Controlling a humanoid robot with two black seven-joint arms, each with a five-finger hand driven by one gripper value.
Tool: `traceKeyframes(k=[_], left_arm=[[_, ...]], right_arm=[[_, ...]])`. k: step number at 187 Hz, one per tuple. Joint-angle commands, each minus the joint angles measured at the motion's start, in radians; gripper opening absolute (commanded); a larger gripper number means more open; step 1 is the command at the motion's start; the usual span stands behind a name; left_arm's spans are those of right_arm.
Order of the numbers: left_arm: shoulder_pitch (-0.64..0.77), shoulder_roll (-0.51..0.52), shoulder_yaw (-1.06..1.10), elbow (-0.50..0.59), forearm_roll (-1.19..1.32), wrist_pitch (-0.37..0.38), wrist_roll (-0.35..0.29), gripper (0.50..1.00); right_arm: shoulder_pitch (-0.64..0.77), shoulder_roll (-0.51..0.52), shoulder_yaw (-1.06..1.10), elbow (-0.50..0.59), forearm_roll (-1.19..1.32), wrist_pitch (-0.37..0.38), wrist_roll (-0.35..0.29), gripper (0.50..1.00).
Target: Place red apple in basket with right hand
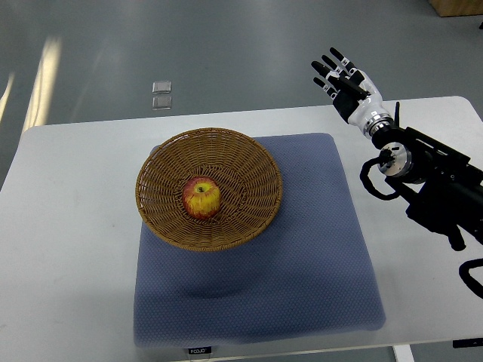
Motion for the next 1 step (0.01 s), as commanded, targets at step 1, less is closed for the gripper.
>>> traceKeyframes(k=[1], left_arm=[[0.0,0.0,0.0,0.0,0.0,0.0,-0.001,1.0]], right_arm=[[0.002,-0.001,0.001,0.0,0.0,-0.005,0.0,0.915]])
